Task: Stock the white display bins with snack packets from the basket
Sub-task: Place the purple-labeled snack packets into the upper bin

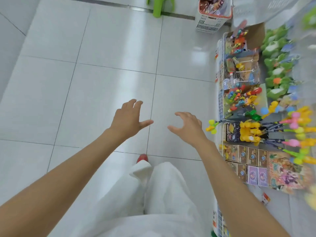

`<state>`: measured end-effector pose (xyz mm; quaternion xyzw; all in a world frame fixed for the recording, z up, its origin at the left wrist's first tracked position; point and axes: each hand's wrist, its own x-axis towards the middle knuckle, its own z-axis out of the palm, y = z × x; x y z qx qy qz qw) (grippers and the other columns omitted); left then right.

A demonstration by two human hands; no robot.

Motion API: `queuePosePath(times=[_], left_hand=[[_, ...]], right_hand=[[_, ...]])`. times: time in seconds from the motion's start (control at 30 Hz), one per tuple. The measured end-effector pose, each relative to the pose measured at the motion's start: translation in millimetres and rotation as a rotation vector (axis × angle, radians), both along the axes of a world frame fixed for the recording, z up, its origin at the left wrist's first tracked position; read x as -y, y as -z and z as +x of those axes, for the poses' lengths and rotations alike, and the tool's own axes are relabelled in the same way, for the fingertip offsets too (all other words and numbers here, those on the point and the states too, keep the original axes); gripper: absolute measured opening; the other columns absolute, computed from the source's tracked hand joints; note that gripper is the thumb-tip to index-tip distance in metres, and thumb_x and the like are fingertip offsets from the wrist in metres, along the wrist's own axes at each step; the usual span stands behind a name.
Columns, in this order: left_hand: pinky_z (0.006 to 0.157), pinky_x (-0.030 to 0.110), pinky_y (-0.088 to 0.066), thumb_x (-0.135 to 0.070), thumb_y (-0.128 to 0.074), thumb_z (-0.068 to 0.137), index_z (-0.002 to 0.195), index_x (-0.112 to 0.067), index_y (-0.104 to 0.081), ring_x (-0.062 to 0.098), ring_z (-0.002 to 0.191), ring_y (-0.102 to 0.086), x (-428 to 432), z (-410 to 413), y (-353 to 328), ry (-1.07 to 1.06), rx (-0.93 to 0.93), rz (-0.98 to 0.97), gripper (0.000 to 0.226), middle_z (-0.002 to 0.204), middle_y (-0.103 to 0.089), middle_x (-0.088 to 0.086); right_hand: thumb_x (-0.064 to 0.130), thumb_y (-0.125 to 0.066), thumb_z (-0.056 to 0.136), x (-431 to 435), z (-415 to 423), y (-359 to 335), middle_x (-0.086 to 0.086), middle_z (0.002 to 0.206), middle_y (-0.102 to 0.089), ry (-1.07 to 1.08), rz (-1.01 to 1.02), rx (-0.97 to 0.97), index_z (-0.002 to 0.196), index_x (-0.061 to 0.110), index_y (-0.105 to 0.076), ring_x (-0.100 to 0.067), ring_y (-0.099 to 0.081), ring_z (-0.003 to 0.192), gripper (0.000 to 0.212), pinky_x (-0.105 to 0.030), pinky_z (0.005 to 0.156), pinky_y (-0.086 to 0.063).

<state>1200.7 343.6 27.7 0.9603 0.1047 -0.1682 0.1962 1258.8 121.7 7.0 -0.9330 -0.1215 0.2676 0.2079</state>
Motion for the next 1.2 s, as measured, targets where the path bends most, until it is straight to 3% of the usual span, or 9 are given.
queuePosePath(times=[0.43,0.8,0.97,1.2], left_hand=[[0.102,0.044,-0.039,-0.060,-0.057,0.086,0.146,-0.013,-0.032,0.029,0.135,-0.035,-120,471,16,0.002,0.009,0.010,0.080,0.151,-0.033,0.008],[0.101,0.044,-0.040,-0.060,-0.059,0.085,0.145,-0.014,-0.034,0.029,0.134,-0.037,-189,877,15,0.059,0.044,0.000,0.079,0.150,-0.034,0.007],[0.099,0.045,-0.042,-0.059,-0.060,0.085,0.142,-0.014,-0.038,0.028,0.130,-0.040,-201,1072,32,0.149,0.021,-0.025,0.076,0.145,-0.040,0.006],[0.099,0.044,-0.042,-0.056,-0.063,0.084,0.142,-0.014,-0.038,0.028,0.131,-0.040,-171,1301,45,0.342,-0.029,-0.006,0.077,0.145,-0.041,0.007]], right_hand=[[0.051,-0.064,0.086,-133,476,6,0.003,0.146,-0.043,0.064,0.095,0.025,0.140,0.026,-0.046,-0.016,-0.033,0.137,0.062,-0.035,0.115,-0.016],[0.052,-0.064,0.085,-195,856,4,0.003,0.146,-0.045,0.081,0.030,0.060,0.139,0.026,-0.047,-0.018,-0.036,0.137,0.062,-0.037,0.112,-0.020],[0.049,-0.065,0.085,-204,1025,33,0.002,0.146,-0.044,0.218,0.009,-0.001,0.140,0.025,-0.046,-0.017,-0.034,0.138,0.063,-0.038,0.113,-0.022],[0.050,-0.068,0.081,-177,1209,49,-0.001,0.132,-0.057,0.451,0.014,-0.008,0.133,0.023,-0.055,-0.022,-0.050,0.126,0.061,-0.040,0.105,-0.035]])
